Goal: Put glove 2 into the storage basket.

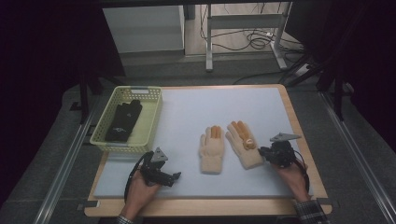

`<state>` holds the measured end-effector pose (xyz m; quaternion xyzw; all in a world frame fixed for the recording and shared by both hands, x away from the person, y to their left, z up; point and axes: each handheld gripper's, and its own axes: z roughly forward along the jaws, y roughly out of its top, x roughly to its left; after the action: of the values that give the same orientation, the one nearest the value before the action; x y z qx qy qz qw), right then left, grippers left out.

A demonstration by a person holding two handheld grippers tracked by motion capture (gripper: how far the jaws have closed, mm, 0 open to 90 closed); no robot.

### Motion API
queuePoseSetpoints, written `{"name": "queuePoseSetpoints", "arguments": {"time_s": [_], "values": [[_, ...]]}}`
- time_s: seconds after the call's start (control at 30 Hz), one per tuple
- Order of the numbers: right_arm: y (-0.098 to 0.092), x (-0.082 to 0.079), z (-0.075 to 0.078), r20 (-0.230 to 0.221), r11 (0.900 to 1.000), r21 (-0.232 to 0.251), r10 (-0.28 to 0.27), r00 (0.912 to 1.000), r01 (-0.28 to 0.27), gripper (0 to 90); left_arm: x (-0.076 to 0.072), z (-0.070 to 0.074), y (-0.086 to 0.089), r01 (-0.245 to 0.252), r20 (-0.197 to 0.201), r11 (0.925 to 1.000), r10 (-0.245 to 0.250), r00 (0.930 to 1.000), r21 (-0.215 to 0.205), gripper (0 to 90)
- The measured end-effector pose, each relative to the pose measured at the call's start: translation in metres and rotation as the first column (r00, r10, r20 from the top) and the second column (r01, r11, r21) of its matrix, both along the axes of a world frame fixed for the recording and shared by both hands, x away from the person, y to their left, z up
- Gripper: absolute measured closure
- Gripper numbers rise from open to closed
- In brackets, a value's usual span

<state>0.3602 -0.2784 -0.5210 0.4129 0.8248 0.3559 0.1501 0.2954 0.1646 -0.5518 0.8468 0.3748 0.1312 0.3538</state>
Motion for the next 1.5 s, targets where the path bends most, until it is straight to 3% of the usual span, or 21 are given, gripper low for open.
{"name": "queuePoseSetpoints", "arguments": {"time_s": [0.13,0.23,0.37,0.47,0.6,0.7,0.77,0.83,0.9,1.07,1.27,1.5], "values": [[0.023,-0.022,-0.003,-0.010,0.995,0.025,0.101,0.9949,-0.100,78.1,0.000,0.000,0.000,0.000,0.000,1.0000,0.000,1.0000,0.000,1.6],[0.033,-0.029,0.001,0.019,0.990,-0.028,0.137,0.9903,-0.137,76.3,0.000,0.000,0.000,0.000,0.001,1.0000,0.000,1.0000,0.000,1.6],[0.027,-0.014,0.015,0.068,0.996,0.001,0.093,0.9934,-0.093,67.5,0.000,0.000,0.000,0.000,0.000,1.0000,0.000,1.0000,0.000,1.6],[0.033,-0.002,0.016,0.074,0.992,0.010,0.126,0.9892,-0.127,50.2,0.000,0.000,0.000,0.000,0.000,1.0000,0.000,1.0000,0.000,1.6],[0.048,0.011,0.007,0.073,0.982,-0.005,0.187,0.9797,-0.187,43.1,0.000,0.000,0.000,0.000,0.000,1.0000,0.000,1.0000,0.000,1.6],[0.057,0.018,-0.005,0.081,0.981,-0.058,0.191,0.9782,-0.187,46.9,0.000,0.000,0.000,0.000,0.000,1.0000,0.000,1.0000,0.000,1.6],[0.055,0.019,-0.006,0.089,0.984,-0.032,0.175,0.9806,-0.173,56.6,0.000,0.000,0.000,0.000,0.000,1.0000,0.000,1.0000,0.000,1.6],[0.054,0.018,-0.004,0.089,0.985,-0.034,0.171,0.9813,-0.168,60.5,0.000,0.000,0.000,0.000,0.000,1.0000,0.000,1.0000,0.000,1.6],[0.052,0.015,0.002,0.097,0.986,-0.038,0.164,0.9817,-0.161,61.3,0.000,0.000,0.000,0.000,0.000,1.0000,0.000,1.0000,0.000,1.6],[0.046,0.008,0.024,0.109,0.989,0.013,0.142,0.9839,-0.144,61.6,0.000,0.000,0.000,0.000,0.000,1.0000,0.000,1.0000,0.000,1.6],[0.052,-0.001,0.051,0.123,0.983,0.069,0.161,0.9793,-0.170,61.6,0.000,0.000,0.000,0.001,0.002,1.0000,-0.001,1.0000,0.001,1.6],[0.080,-0.014,0.088,0.160,0.963,0.100,0.234,0.9591,-0.251,61.6,0.000,0.000,0.000,0.000,0.002,1.0000,0.000,1.0000,0.000,1.6]]}}
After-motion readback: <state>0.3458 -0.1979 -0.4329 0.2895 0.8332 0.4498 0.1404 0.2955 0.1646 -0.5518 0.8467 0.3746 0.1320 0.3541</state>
